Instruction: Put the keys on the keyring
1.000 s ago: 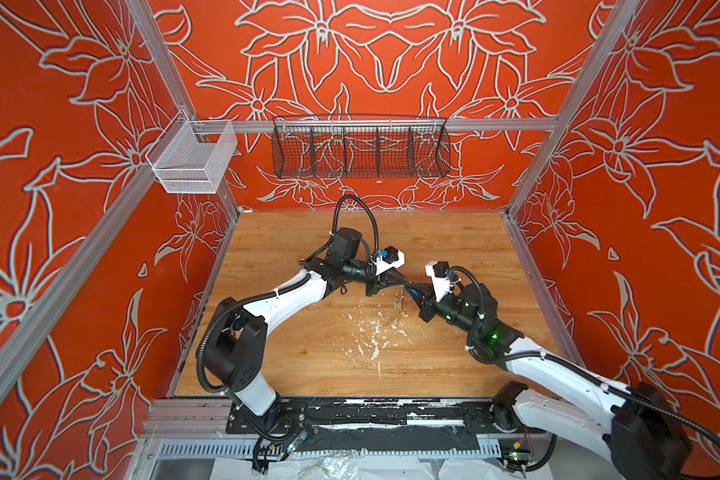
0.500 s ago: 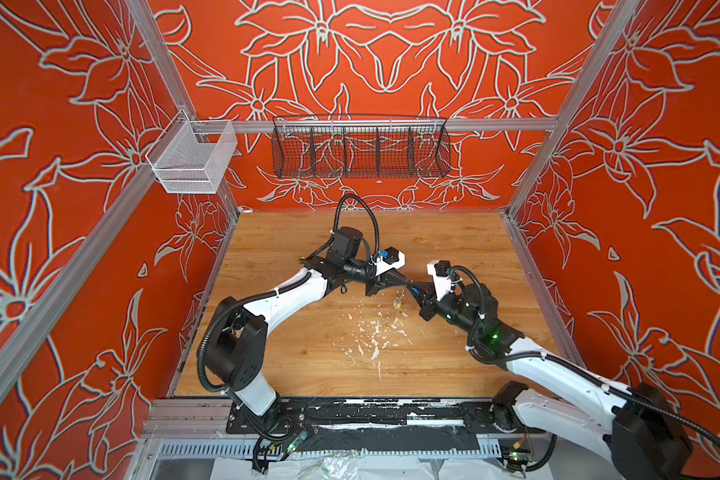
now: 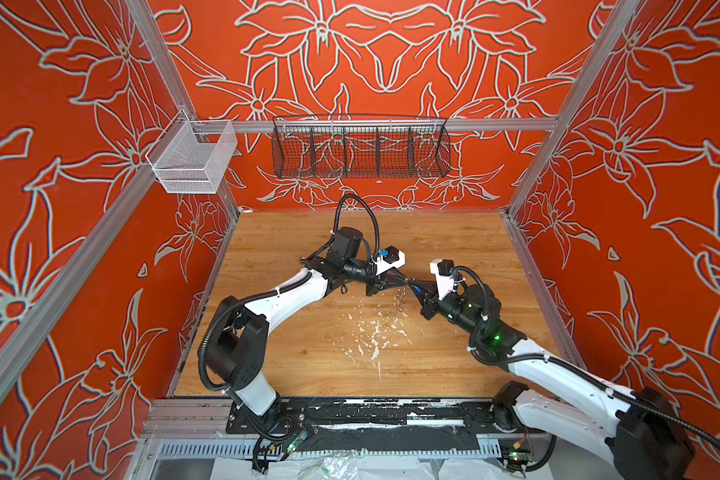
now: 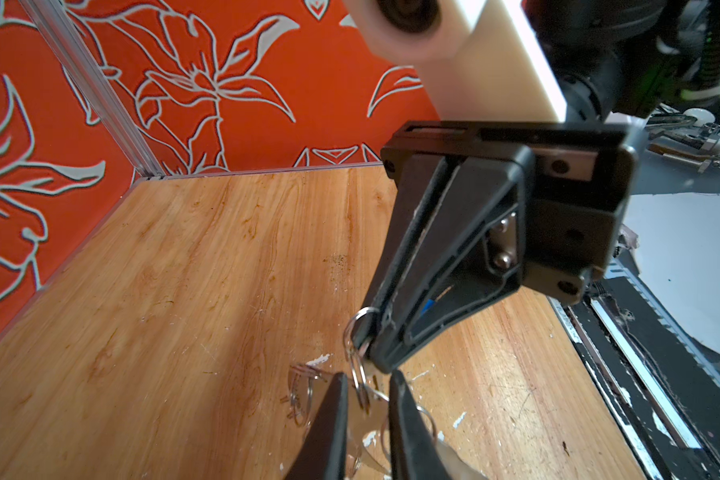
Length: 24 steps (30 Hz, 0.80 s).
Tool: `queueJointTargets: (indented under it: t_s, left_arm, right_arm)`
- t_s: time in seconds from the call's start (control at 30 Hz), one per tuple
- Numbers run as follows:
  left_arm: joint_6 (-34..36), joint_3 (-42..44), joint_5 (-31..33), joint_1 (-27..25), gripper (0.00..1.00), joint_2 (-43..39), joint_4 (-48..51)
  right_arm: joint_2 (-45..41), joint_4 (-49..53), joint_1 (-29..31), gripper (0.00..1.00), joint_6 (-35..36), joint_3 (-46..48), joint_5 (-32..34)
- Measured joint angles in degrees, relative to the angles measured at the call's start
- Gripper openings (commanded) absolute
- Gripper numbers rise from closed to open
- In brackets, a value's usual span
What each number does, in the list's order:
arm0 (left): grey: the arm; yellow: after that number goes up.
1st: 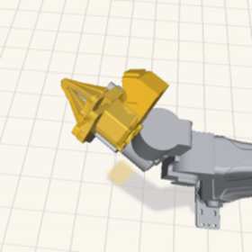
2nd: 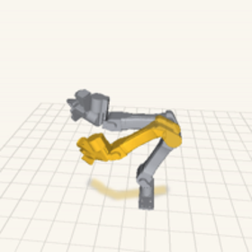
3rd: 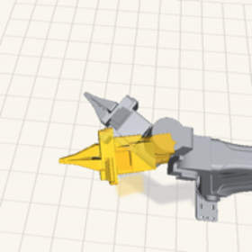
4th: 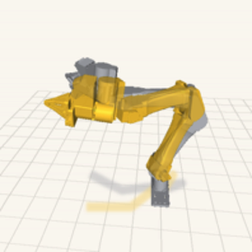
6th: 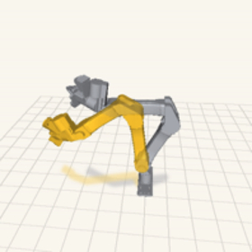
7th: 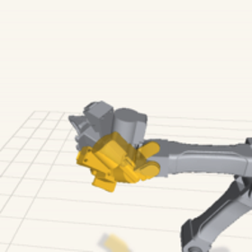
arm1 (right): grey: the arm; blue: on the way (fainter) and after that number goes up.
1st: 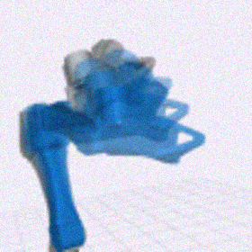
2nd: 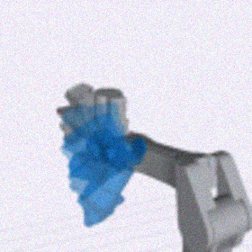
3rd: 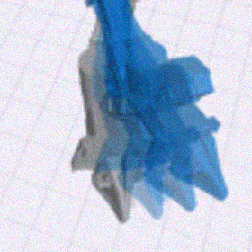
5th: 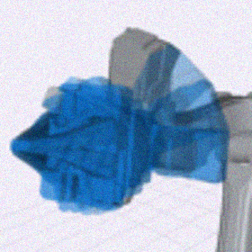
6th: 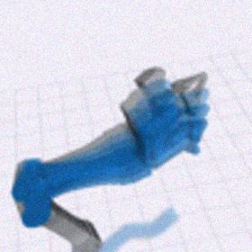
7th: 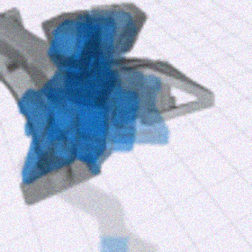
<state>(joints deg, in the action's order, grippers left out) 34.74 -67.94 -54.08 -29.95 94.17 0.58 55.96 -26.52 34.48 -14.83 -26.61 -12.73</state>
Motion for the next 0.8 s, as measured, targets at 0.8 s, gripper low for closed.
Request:
queueJointTargets:
  t_s: [0.8]
  left_arm:
    - [-2.6, 0.3, 1.7, 0.3, 0.00, 0.7, -2.5]
  right_arm:
    - [1.2, -1.4, 0.0, 0.00, -1.0, 0.0, 1.4]
